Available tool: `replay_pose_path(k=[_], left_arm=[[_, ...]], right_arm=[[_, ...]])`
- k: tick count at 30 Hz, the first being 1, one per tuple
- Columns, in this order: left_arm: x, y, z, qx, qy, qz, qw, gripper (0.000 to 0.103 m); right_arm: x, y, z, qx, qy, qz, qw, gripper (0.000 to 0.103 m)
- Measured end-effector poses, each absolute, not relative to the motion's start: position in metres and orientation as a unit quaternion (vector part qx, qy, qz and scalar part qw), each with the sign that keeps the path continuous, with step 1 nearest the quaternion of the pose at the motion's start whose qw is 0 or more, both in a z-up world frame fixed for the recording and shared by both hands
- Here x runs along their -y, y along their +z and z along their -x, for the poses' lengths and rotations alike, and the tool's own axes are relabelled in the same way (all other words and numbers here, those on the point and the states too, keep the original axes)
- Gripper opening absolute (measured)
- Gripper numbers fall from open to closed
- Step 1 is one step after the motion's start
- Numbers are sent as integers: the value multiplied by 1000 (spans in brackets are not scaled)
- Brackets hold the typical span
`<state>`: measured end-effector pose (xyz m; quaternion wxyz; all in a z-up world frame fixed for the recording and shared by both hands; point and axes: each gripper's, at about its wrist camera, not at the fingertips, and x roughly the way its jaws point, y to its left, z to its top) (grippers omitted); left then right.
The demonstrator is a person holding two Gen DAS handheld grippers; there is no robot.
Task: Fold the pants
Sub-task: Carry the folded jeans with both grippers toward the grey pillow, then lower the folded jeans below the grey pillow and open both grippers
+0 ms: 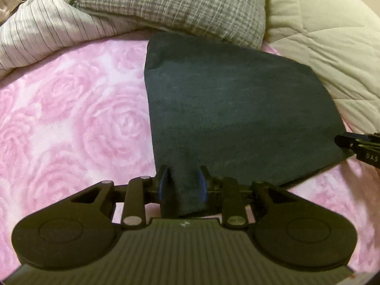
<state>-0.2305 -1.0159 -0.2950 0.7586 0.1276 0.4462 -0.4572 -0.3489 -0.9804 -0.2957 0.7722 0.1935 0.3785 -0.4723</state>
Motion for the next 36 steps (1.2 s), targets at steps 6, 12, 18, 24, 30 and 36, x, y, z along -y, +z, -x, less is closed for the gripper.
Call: replay_pose_path(k=[6,12,18,24,30,36], left_arm=[[1022,-295,228,-460,-448,-139,754,31],[1023,-298,227,-458,-447,-138,756,32],[1024,-299,228,-460,-445,-137,756,33],[1023,-293,229,-460,-442,-145,756,31],[1005,-258,243,-448,-456,-135,757,44],[968,-209,266,-435,-477,-110,756,65]], right_arm=[[994,-298,345,-402,-473,-220,753,18],[992,-297,347,-399,-473,-219,754,18],[994,-298,347,-396,-472,-219,757,18],[992,-294,357,-372,-466,-231,769,20],[938,-255,378,-312,-477,-230,789,77],[878,-216,396,-298,-486,-265,778,77]])
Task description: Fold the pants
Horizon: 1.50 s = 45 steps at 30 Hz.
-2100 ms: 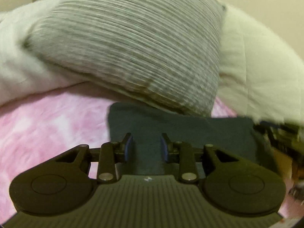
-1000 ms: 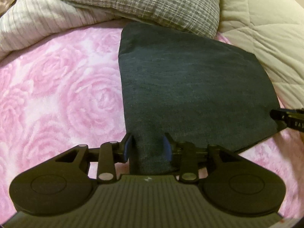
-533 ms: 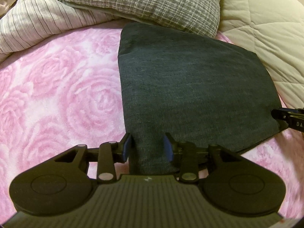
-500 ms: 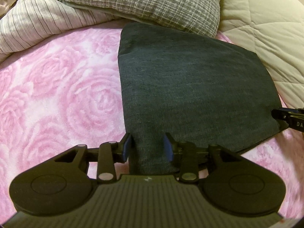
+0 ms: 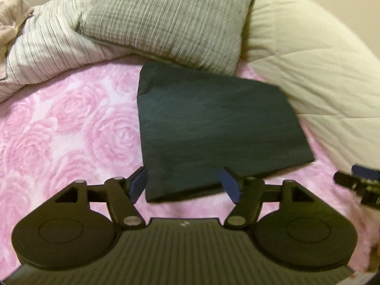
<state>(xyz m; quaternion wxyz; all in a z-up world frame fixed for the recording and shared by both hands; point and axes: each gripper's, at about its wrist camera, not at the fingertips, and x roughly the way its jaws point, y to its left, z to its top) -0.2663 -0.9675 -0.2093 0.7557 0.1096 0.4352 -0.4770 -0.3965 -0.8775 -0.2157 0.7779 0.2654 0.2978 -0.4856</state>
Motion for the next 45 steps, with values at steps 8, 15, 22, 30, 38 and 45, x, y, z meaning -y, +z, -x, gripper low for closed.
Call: replay_pose_path(k=[8,15,22,30,38,45], left_arm=[[891,-130,311,-384,-497,-118,769,83],[809,-70,368,-355,-515,-128,769,89],[727,-12,413,-350,-460,-126,806,102],[668,49,445,-329,-472,-126,808,102],[660,86,492,-326,-469,-149,807,102],[669,80,539,-370,-455,-133,799,102]], right_arm=[[791,-149,397,-286,-510,-273,764,77],[701,-87,394,-252,-536,-299,748,77],[619,-28,381,-246,-510,-320,760,77],[571,27,387,-232,-487,-329,775,77],[545,60,404,-259,-478,-270,795,77],[531,58,439,-279,-461,-261,801,77]])
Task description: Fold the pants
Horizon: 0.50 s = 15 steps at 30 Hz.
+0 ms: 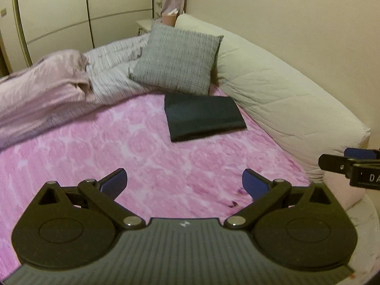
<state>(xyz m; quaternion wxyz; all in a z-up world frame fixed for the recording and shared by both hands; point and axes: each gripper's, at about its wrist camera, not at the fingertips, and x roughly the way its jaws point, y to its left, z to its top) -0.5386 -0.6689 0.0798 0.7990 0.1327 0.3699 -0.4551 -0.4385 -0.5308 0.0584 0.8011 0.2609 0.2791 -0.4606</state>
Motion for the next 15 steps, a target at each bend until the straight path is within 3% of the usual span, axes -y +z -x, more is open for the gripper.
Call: replay_pose_path(k=[15], left_arm=[[666,70,597,-407,-433,-129,793,101]], right_arm=[[513,48,475,-298,-416,-285,810,77]])
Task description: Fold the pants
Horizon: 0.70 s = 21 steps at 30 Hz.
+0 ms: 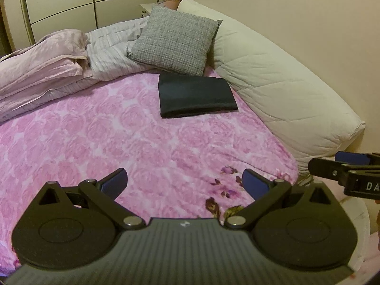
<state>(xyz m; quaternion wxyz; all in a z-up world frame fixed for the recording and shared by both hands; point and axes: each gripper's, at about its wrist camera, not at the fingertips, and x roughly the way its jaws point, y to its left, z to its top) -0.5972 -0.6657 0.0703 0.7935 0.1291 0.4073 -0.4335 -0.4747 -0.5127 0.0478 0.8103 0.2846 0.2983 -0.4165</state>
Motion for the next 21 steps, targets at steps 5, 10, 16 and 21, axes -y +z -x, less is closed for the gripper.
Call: replay_pose_path(k=[5,10,16,21], left_arm=[[662,70,602,-411,-426,-133,795,101],[661,69,605,-412,-427,-134,794,101],[661,68,606,-413,-430,-135,791,101],[664,68,608,-411,-434,-136,790,101]], right_arm=[[510,43,478,-303,-411,-289,810,77],[508,42,477,-306,-403,-288,813,77],[507,42,478,-308,-401,-288,813,77],[506,43,478,-307,-403,-284,814,77]])
